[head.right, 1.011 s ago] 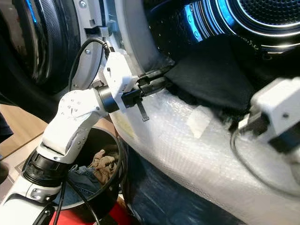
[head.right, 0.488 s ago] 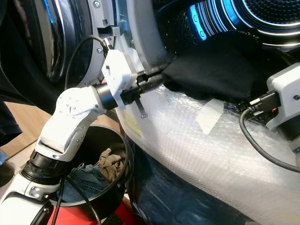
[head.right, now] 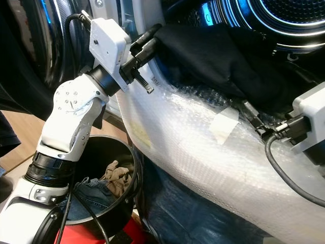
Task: Clothes washing
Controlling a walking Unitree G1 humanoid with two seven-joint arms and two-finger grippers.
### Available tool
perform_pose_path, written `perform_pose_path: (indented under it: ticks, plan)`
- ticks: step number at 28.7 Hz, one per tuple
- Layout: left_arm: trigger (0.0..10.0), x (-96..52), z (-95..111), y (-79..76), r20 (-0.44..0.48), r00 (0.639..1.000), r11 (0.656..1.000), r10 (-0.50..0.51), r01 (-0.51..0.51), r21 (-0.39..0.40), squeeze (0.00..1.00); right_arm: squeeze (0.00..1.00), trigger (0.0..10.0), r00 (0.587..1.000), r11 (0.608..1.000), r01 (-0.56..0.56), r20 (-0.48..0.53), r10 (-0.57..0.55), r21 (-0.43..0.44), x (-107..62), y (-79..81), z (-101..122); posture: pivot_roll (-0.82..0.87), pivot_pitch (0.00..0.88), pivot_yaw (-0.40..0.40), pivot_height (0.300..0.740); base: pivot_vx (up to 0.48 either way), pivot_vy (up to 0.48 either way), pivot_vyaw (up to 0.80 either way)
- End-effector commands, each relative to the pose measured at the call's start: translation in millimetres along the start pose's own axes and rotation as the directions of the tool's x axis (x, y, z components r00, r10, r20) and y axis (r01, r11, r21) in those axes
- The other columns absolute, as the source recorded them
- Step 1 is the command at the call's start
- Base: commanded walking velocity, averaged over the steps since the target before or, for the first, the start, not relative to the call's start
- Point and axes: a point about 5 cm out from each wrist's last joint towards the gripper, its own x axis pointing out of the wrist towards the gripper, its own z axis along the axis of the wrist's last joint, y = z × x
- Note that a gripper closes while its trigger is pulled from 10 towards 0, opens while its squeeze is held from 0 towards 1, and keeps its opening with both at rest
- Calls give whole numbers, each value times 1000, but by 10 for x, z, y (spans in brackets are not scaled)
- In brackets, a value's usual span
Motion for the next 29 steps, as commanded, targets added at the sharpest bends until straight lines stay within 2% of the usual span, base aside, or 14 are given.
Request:
perform_pose_path:
  ticks: [1, 4, 9, 10, 11, 12, 18, 23, 26, 29]
  plan:
    - [0, -9, 58, 19, 30, 999, 1000, -21, 21, -5, 0, 0, 10000, 1000, 1000, 16, 9, -16, 10, -35, -47, 8, -80, 90, 4, 740, 0, 0, 0]
    - [0, -9, 55, -64, 41, 997, 998, -63, 64, -25, 0, 0, 10000, 999, 1000, 25, 26, -26, 18, -34, -61, 26, -80, 90, 3, 740, 0, 0, 0]
    - [0, 10, 16, -83, 17, 997, 997, -71, 72, -37, 0, 0, 10000, 996, 999, 5, 88, -9, 53, -30, -52, 121, -82, 90, 5, 740, 0, 0, 0]
    - [1373, 12, 7, -91, 12, 997, 996, -76, 77, -41, 0, 0, 10000, 996, 998, -2, 93, -3, 56, -31, -45, 126, -82, 90, 4, 740, 0, 0, 0]
    - [9020, 11, -24, -140, -8, 994, 993, -110, 110, -50, 0, 0, 10000, 994, 996, -53, 105, 45, 73, -39, 16, 139, -80, 89, 4, 740, 0, 0, 0]
    - [10000, 9, -36, -163, -15, 992, 991, -124, 123, -57, 0, 0, 10000, 990, 992, -89, 114, 79, 84, -48, 61, 149, -80, 89, 4, 740, 0, 0, 0]
    - [10000, 15, -23, -177, -8, 992, 990, -124, 123, -65, 0, 0, 10000, 968, 970, -230, 120, 219, 82, -59, 250, 178, -80, 90, 2, 740, 0, 0, 0]
    - [10000, 16, -24, -178, -9, 992, 990, -126, 125, -64, 0, 0, 10000, 983, 984, -166, 88, 160, 68, 23, 210, 141, -80, 90, 3, 740, 0, 0, 0]
    - [9922, 13, -22, -186, -10, 991, 989, -132, 132, -66, 0, 0, 10000, 992, 993, -84, 106, 75, 78, 154, 174, 170, -79, 91, 3, 740, 0, 0, 0]
    - [9882, 10, -19, -187, -9, 991, 989, -134, 133, -68, 0, 0, 10000, 993, 995, -56, 108, 47, 81, 190, 159, 176, -79, 91, 3, 740, 0, 0, 0]
